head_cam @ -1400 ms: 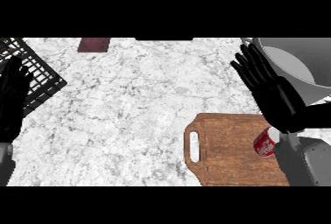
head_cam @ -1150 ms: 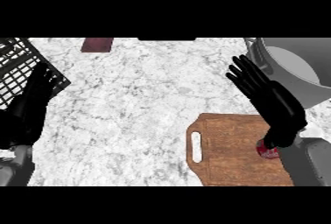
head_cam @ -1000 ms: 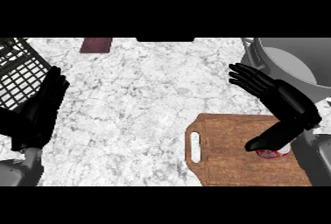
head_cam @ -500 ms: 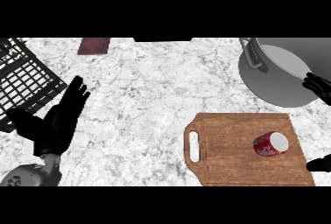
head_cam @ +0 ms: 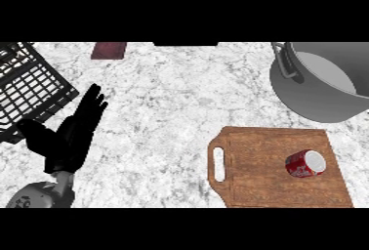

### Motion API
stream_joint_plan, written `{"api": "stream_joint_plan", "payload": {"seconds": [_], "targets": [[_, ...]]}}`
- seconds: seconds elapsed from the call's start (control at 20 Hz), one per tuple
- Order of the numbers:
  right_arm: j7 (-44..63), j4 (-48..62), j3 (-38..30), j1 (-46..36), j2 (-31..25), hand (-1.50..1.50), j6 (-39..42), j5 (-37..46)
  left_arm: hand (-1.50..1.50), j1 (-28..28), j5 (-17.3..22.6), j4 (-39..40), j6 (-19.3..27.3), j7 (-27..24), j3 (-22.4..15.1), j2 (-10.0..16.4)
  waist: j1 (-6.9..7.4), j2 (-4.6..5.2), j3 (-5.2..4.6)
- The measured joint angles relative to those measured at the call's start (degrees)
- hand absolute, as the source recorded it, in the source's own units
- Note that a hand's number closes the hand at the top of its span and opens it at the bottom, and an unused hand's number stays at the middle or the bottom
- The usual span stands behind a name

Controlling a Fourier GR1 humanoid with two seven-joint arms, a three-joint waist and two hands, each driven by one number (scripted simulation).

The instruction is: Pick the can from the cutting board and place it in the pot

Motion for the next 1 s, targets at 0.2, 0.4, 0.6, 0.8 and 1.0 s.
{"api": "stream_joint_plan", "payload": {"seconds": [0.2,0.4,0.6,0.8,1.0], "targets": [[6.4,-2.3,2.0,-1.6,-3.1,-1.50,4.0,0.8,0.00,-0.8,-0.9,1.0,0.0,0.2,-0.2,-1.2,0.29,0.07,-0.05],[14.8,-3.3,5.3,-4.8,-2.6,-1.50,6.4,0.7,0.00,-0.7,-1.3,1.1,-1.0,-0.4,0.5,-1.6,0.72,0.14,-0.04],[22.0,-3.6,7.1,-7.6,-0.7,-1.50,8.5,0.5,0.00,0.1,-0.9,0.8,-3.0,-0.1,2.3,-1.4,0.78,0.13,-0.02],[24.5,-2.2,9.6,-9.1,2.5,-1.50,9.5,4.4,0.00,0.1,-1.7,1.9,-4.2,-0.8,3.1,-2.4,0.76,0.16,0.00],[25.2,-2.2,11.5,-8.6,4.2,-1.50,11.2,8.8,0.00,0.0,-3.3,0.2,-3.2,1.1,2.7,-3.7,0.67,0.13,0.02]]}}
